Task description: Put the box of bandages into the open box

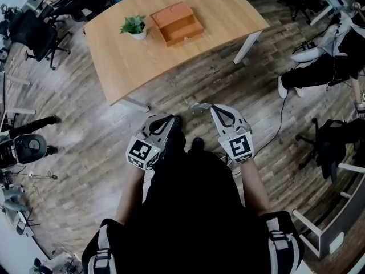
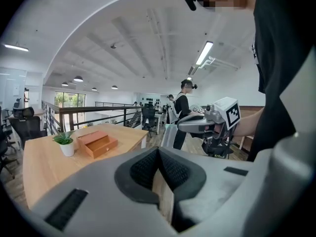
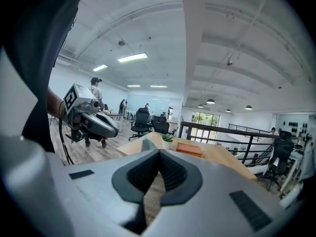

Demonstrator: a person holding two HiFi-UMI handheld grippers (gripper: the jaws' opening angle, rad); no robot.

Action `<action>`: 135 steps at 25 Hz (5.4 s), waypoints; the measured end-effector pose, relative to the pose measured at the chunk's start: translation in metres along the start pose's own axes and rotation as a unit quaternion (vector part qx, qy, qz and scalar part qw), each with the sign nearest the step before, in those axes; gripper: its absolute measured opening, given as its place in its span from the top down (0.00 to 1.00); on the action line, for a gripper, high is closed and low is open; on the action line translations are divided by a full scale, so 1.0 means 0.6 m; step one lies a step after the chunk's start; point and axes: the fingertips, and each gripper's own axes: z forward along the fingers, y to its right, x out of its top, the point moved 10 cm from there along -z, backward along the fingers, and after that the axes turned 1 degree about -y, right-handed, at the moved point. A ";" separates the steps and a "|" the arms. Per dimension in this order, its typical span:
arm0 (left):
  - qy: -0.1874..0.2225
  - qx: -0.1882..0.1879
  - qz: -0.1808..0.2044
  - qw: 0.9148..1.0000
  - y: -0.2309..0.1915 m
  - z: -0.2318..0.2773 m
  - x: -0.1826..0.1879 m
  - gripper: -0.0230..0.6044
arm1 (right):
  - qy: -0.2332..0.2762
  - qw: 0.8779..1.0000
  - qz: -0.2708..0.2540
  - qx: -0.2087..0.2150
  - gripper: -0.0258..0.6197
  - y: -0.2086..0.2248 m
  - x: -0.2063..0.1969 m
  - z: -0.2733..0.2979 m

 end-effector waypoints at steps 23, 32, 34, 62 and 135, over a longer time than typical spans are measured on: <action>-0.014 -0.093 0.008 0.996 -0.187 0.101 0.027 0.93 | -0.047 0.997 0.007 -0.062 0.92 0.043 0.047 0.133; -0.005 -0.118 0.008 0.993 -0.265 0.129 0.038 0.93 | -0.056 0.995 0.008 -0.085 0.92 0.068 0.066 0.201; -0.004 -0.124 0.011 0.992 -0.279 0.136 0.045 0.93 | -0.056 0.994 0.007 -0.089 0.92 0.073 0.071 0.216; -0.007 -0.151 0.017 0.988 -0.437 0.152 0.056 0.93 | -0.073 0.992 0.002 -0.101 0.92 0.079 0.096 0.374; -0.058 0.225 -0.111 0.966 -0.617 0.425 0.155 0.93 | -0.142 0.923 -0.102 0.343 0.92 0.498 -0.060 0.892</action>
